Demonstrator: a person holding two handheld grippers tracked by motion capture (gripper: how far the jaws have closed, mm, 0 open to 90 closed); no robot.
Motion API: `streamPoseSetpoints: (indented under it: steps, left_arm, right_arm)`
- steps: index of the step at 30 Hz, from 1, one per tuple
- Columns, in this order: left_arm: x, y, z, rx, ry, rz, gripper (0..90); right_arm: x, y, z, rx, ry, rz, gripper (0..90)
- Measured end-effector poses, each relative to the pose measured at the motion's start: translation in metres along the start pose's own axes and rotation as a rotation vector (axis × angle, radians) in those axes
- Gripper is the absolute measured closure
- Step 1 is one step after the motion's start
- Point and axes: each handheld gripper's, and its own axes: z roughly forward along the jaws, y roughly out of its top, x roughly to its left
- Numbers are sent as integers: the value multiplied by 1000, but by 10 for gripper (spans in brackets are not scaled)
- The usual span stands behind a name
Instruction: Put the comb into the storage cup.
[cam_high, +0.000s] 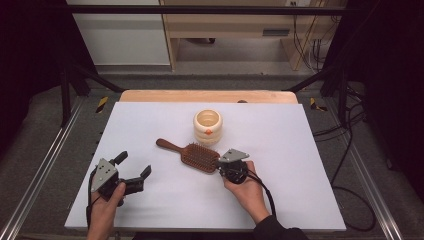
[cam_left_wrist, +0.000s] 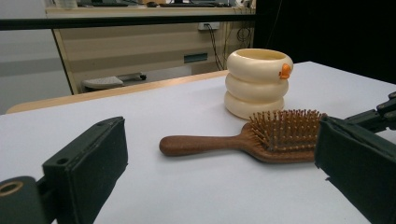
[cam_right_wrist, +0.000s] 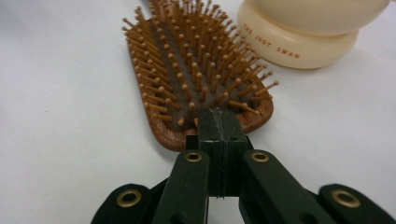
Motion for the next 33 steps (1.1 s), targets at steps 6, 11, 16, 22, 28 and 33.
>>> streamPoseSetpoints:
  steps: [6,11,16,22,28,33]
  left_arm:
    - [0,0,0,1,1,-2,29]
    - [0,0,0,0,1,-2,29]
    - [0,0,0,0,0,-2,29]
    - [0,0,0,2,-1,-1,29]
    - [1,0,0,0,0,-4,29]
    - [0,0,0,0,-1,-5,29]
  right_arm:
    - [-7,3,2,1,-13,13,900]
    - [-11,5,4,4,-18,25,900]
    - [-13,8,7,0,-24,31,900]
    - [-12,11,11,-1,-21,27,900]
    - [-10,15,16,-2,-21,17,900]
    - [-7,19,20,0,-18,6,900]
